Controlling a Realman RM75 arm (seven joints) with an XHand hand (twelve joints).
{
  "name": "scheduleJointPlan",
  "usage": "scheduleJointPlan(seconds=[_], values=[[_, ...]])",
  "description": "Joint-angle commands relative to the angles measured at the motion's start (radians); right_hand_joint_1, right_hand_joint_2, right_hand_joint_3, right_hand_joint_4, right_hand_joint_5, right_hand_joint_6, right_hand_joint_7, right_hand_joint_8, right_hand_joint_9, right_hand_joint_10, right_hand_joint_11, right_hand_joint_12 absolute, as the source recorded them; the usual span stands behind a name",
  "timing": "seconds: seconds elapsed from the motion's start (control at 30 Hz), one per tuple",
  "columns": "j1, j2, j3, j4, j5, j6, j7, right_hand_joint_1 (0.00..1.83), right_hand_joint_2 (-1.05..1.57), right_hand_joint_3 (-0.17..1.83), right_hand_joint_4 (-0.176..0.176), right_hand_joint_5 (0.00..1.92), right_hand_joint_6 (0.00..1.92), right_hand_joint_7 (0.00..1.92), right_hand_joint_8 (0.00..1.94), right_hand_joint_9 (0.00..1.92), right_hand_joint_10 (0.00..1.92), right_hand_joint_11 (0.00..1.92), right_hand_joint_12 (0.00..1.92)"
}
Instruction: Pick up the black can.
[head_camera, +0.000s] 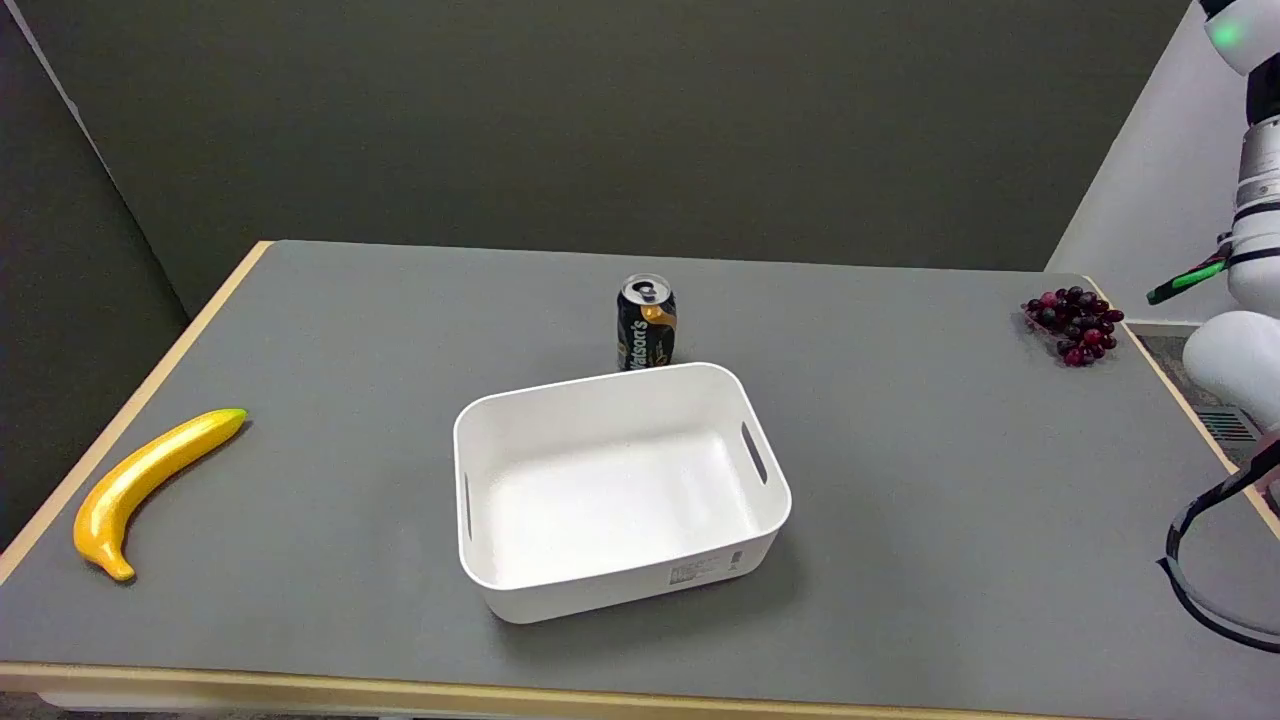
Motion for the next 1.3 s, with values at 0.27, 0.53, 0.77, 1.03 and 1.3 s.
scheduleJointPlan(seconds=[0.27, 0.53, 0.77, 1.03, 1.3], values=[[-0.021, 0.003, 0.047, 0.193, -0.281, -0.181, -0.024, 0.5, 0.68, 0.9, -0.021, 0.08, 0.3, 0.14, 0.27, 0.15, 0.72, 0.1, 1.28], [0.147, 0.011, -0.114, 0.353, -0.608, -0.399, -0.038, 0.51, 0.65, 0.97, -0.005, 0.12, 0.37, 0.18, 0.31, 0.19, 0.73, 0.15, 1.28], [0.342, -0.015, -0.391, 0.422, -0.67, -0.616, -0.031, 0.52, 0.65, 0.98, 0.007, 0.16, 0.41, 0.22, 0.32, 0.22, 0.74, 0.18, 1.3], [0.396, -0.104, -0.506, 0.424, -0.642, -0.761, -0.037, 0.51, 0.66, 0.88, 0.017, 0.18, 0.38, 0.24, 0.29, 0.22, 0.74, 0.18, 1.33], [0.396, -0.138, -0.566, 0.364, -0.634, -0.871, -0.089, 0.49, 0.65, 0.87, 0.02, 0.16, 0.36, 0.23, 0.29, 0.2, 0.71, 0.15, 1.3]])
